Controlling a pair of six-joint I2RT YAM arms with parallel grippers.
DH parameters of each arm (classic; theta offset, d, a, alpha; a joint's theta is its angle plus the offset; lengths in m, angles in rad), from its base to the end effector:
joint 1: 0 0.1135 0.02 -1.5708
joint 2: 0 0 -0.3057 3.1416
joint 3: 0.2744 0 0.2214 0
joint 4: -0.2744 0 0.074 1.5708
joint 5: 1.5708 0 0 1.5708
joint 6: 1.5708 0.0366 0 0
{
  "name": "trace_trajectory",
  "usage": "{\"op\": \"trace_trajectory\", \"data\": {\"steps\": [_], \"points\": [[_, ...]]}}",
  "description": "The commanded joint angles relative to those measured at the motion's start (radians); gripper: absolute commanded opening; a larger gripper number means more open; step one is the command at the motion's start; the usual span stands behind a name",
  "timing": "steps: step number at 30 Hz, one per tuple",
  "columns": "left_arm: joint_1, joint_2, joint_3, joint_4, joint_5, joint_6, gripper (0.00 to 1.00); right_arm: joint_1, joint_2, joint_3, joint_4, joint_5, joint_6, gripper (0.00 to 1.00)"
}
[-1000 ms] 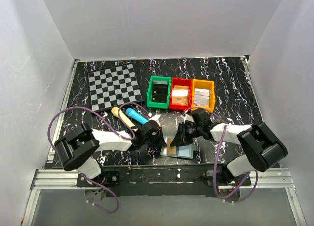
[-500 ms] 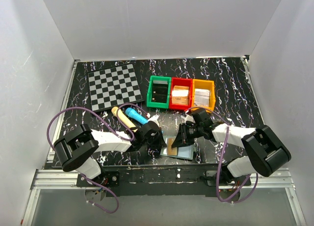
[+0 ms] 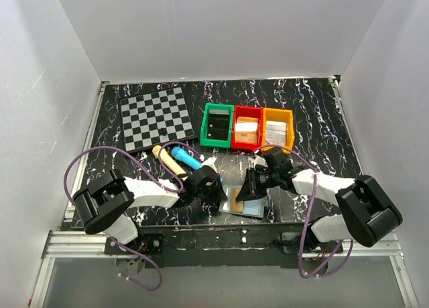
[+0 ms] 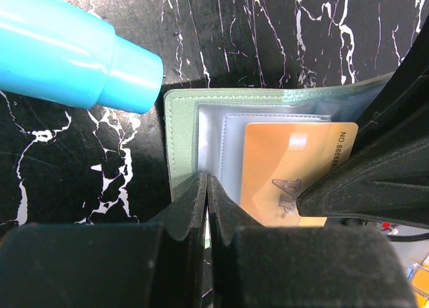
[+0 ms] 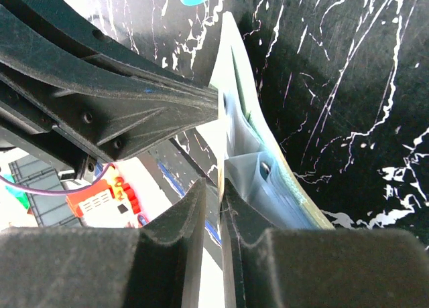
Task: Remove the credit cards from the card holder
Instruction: Remove the credit card from the card holder.
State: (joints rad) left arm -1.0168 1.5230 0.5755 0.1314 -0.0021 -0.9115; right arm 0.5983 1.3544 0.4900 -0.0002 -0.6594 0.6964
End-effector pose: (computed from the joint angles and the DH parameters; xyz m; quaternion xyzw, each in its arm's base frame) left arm 0.1338 -0.2162 0.2003 0.0485 0.9284 -0.3022 0.2109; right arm 0.1569 0.1341 0.2106 -0.0683 0.8922 0.4396 0.0778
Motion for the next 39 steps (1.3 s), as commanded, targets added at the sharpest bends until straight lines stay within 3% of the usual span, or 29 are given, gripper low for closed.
{"op": "trace_trajectory", "data": {"steps": [1, 10, 21, 39], "points": [[-0.003, -0.009, -0.032, -0.101, -0.041, 0.005, 0.00, -0.002, -0.044, 0.033, -0.037, -0.016, -0.029, 0.21], [-0.003, -0.026, -0.046, -0.102, -0.053, -0.004, 0.00, -0.012, -0.072, 0.028, -0.073, -0.006, -0.049, 0.18], [-0.003, -0.035, -0.055, -0.099, -0.056, -0.006, 0.00, -0.023, -0.089, 0.032, -0.101, 0.000, -0.063, 0.01], [-0.003, -0.066, -0.060, -0.110, -0.072, -0.006, 0.00, -0.035, -0.152, 0.090, -0.296, 0.010, -0.098, 0.01]]}}
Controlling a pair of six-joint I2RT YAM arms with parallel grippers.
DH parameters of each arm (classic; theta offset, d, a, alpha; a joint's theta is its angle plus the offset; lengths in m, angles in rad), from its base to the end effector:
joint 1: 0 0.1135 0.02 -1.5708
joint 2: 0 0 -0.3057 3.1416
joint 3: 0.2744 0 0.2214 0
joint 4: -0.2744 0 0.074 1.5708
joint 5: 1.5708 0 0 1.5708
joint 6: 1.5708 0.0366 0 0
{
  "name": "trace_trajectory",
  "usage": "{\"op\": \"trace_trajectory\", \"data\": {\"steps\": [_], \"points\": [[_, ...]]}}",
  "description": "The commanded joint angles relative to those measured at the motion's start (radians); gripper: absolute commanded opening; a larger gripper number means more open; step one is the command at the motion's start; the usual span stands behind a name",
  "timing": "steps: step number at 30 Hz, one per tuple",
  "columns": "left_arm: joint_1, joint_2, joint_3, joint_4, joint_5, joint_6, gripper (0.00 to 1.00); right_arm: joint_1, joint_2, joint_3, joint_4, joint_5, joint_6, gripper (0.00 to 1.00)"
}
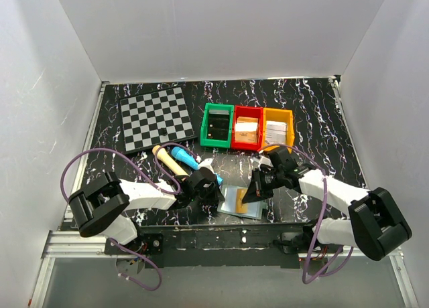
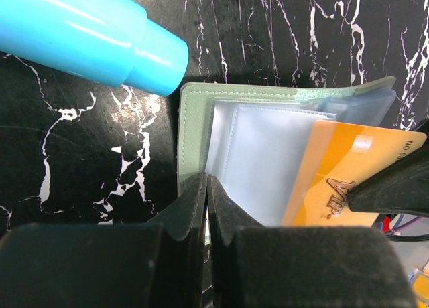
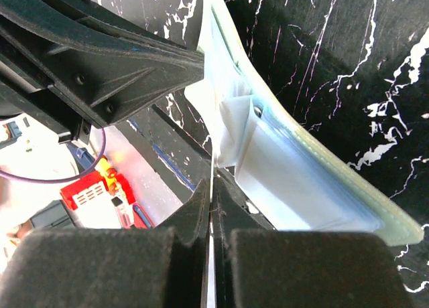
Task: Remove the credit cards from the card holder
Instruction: Remove the credit card from the card holder.
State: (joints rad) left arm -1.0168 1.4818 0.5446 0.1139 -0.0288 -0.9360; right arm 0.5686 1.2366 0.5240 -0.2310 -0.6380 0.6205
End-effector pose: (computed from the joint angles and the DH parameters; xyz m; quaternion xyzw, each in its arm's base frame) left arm 0.1285 -0.2057 0.2007 0.0324 0.9303 -0.2950 0.2155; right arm 0.1407 0.1158 0.2246 -0.0733 0.9054 0.4112 0.0756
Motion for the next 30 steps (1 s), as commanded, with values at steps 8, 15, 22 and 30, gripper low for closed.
{"op": "trace_trajectory", "data": {"steps": [8, 15, 22, 30], "points": [[-0.003, -0.028, 0.003, -0.108, -0.051, 0.040, 0.00, -0.007, -0.063, 0.102, -0.195, 0.037, -0.065, 0.01], [-0.003, -0.073, 0.021, -0.141, -0.049, 0.049, 0.13, -0.012, -0.130, 0.132, -0.283, 0.106, -0.085, 0.01], [-0.003, -0.225, 0.096, -0.212, -0.071, 0.089, 0.61, -0.012, -0.247, 0.303, -0.477, 0.286, -0.126, 0.01], [-0.003, -0.389, 0.135, -0.186, -0.071, 0.127, 0.73, -0.009, -0.290, 0.424, -0.538, 0.394, -0.162, 0.01]]}}
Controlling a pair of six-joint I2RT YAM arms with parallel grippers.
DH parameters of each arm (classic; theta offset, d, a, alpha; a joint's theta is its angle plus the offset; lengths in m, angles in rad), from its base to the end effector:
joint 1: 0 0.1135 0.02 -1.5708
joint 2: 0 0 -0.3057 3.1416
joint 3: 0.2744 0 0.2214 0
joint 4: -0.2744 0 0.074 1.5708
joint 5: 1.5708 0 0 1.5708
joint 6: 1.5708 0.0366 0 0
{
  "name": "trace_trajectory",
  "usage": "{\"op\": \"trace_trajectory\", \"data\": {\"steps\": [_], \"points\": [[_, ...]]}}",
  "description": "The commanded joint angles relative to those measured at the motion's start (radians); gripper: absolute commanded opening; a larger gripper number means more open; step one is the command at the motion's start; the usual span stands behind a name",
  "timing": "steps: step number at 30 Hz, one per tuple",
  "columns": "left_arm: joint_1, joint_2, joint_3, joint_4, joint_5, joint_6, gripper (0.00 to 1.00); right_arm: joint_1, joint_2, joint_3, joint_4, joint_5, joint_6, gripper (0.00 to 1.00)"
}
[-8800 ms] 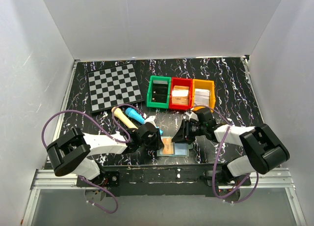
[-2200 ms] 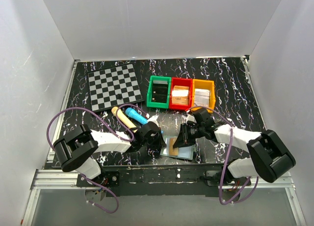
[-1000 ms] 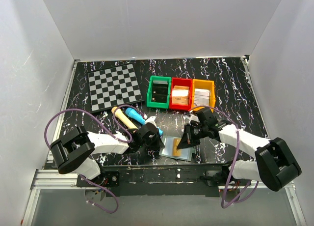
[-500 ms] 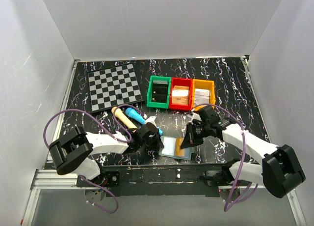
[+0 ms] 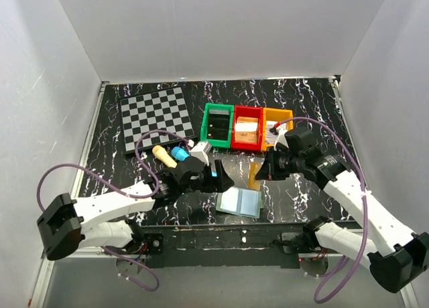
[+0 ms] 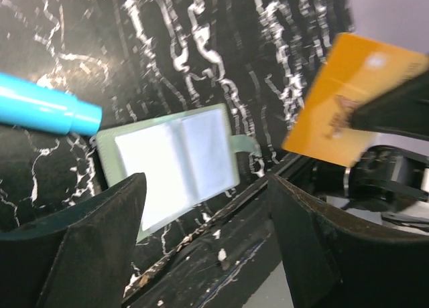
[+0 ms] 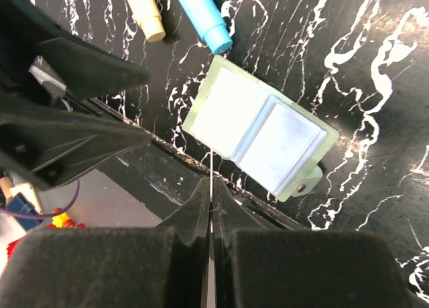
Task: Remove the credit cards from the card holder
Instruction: Remove the credit card from the card holder.
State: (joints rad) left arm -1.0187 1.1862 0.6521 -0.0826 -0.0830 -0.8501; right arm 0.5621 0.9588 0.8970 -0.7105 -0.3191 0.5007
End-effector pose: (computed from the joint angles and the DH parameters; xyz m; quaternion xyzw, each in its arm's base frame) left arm 0.1124 -0.1767 0.2761 0.0558 0.8860 -0.3471 0.3023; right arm 0.1112 0.0836 0.3345 -0.0896 0.9073 0.3207 0.2567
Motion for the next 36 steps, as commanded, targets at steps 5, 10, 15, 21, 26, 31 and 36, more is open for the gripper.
{"op": "trace_trajectory", "data": {"steps": [5, 10, 15, 21, 26, 31, 36], "points": [[0.002, -0.328, -0.148, 0.288, 0.038, 0.121, 0.83, 0.028, -0.087, 0.063, 0.026, -0.042, -0.146, 0.01], [0.032, -0.595, -0.301, 0.441, 0.159, 0.156, 0.98, 0.032, -0.048, 0.144, -0.023, -0.465, -0.234, 0.01], [0.069, -0.614, -0.264, 0.477, 0.452, 0.218, 0.98, 0.096, -0.032, 0.146, -0.009, -0.568, -0.228, 0.01], [0.088, -0.439, -0.214, 0.583, 0.646, 0.168, 0.81, 0.261, 0.040, 0.209, -0.069, -0.425, -0.257, 0.01], [0.089, -0.393, -0.204, 0.616, 0.675, 0.143, 0.74, 0.308, 0.061, 0.230, -0.056, -0.405, -0.251, 0.01], [0.089, -0.369, -0.186, 0.623, 0.723, 0.145, 0.53, 0.317, 0.067, 0.230, -0.057, -0.406, -0.254, 0.01], [0.089, -0.329, -0.183, 0.652, 0.752, 0.125, 0.33, 0.321, 0.075, 0.233, -0.056, -0.406, -0.257, 0.01]]}}
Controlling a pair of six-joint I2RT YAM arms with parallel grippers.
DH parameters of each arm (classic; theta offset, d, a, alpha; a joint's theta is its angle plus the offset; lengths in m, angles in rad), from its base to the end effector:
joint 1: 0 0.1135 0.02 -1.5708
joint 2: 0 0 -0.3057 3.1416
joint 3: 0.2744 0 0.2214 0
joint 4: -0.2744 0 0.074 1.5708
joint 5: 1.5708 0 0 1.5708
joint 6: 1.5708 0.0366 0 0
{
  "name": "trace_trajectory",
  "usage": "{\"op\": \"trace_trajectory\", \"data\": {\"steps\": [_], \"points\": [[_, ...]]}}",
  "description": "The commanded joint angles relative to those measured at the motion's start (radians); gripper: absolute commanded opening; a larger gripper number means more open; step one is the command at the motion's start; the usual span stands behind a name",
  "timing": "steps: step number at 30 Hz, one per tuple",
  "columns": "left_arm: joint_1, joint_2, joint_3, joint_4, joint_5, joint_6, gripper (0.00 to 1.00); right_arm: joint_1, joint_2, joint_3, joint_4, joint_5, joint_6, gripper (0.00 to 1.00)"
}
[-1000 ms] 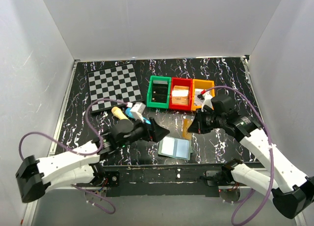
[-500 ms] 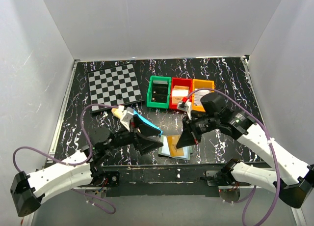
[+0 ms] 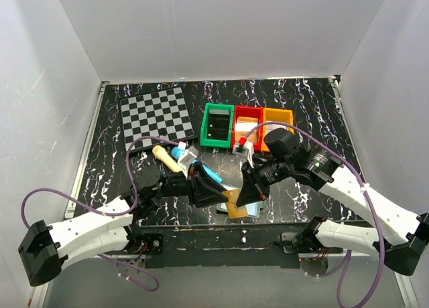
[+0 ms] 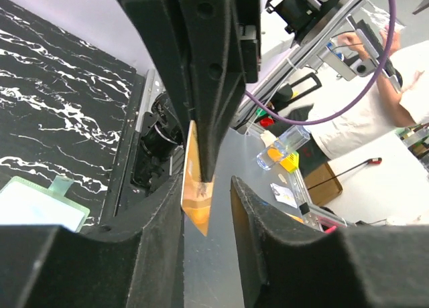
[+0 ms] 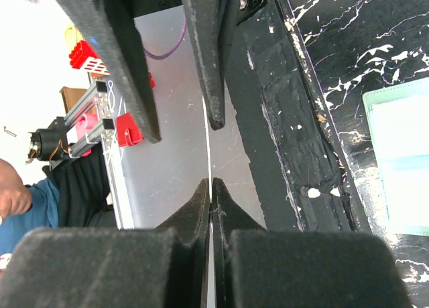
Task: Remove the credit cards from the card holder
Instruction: Remove the credit card from the card holder.
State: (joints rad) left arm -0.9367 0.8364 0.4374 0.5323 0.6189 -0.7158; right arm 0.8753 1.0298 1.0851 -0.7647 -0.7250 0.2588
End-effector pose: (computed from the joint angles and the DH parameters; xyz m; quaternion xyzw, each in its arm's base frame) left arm 0.0645 -0.1235 0.3267 0.2969 0.5981 -0.6631 0.3383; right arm 0.0768 0.1299 0.3812 -0.3988 0.7647 0.4815 0.1562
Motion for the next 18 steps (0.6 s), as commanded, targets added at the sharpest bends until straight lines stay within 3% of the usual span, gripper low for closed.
{"op": "trace_trajectory", "data": {"steps": [1, 5, 8, 10, 11, 13, 15, 18], "points": [[0.007, 0.029, 0.031, 0.044, 0.054, -0.011, 0.32, 0.010, 0.004, 0.045, -0.001, -0.001, -0.015, 0.01], [0.007, 0.052, 0.038, 0.052, 0.070, -0.014, 0.24, 0.011, 0.007, 0.049, -0.002, 0.001, -0.018, 0.01], [0.007, 0.058, 0.040, 0.048, 0.070, -0.011, 0.00, 0.013, 0.007, 0.049, -0.002, 0.004, -0.018, 0.01], [0.007, 0.055, 0.035, 0.044, 0.059, -0.010, 0.00, 0.013, 0.003, 0.049, 0.001, 0.007, -0.016, 0.01], [0.007, 0.044, 0.029, 0.049, 0.048, -0.013, 0.00, 0.011, -0.002, 0.049, 0.008, 0.013, -0.010, 0.05], [0.007, 0.021, 0.003, 0.054, 0.001, -0.020, 0.00, 0.011, -0.028, 0.038, 0.034, 0.060, 0.011, 0.26], [0.007, -0.022, -0.032, 0.069, -0.069, -0.033, 0.00, -0.002, -0.069, 0.015, 0.080, 0.116, 0.051, 0.35], [0.006, -0.106, -0.107, 0.149, -0.191, -0.066, 0.00, -0.067, -0.137, -0.040, 0.190, 0.137, 0.129, 0.39]]}}
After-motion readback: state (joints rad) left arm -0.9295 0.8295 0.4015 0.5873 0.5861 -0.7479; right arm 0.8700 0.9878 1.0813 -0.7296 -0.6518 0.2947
